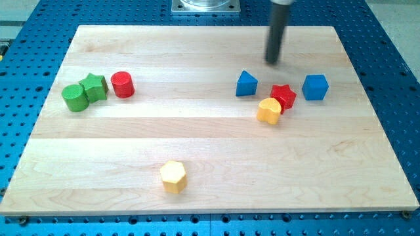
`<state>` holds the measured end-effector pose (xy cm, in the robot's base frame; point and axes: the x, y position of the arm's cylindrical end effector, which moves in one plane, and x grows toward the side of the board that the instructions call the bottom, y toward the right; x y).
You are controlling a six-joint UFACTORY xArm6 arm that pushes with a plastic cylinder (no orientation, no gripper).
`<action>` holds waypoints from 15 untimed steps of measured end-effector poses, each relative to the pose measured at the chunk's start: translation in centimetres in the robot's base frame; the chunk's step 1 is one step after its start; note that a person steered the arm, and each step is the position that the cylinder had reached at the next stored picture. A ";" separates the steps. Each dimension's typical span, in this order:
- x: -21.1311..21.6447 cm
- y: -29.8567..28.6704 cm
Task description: Move the blue blocks into the green blocks
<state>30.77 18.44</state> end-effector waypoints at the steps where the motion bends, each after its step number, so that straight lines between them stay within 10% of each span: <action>1: 2.4 12.9; 7: 9.7 2.3; 9: 9.5 -6.3; 11: 4.8 4.9; 15: 3.9 -6.9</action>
<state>34.70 11.51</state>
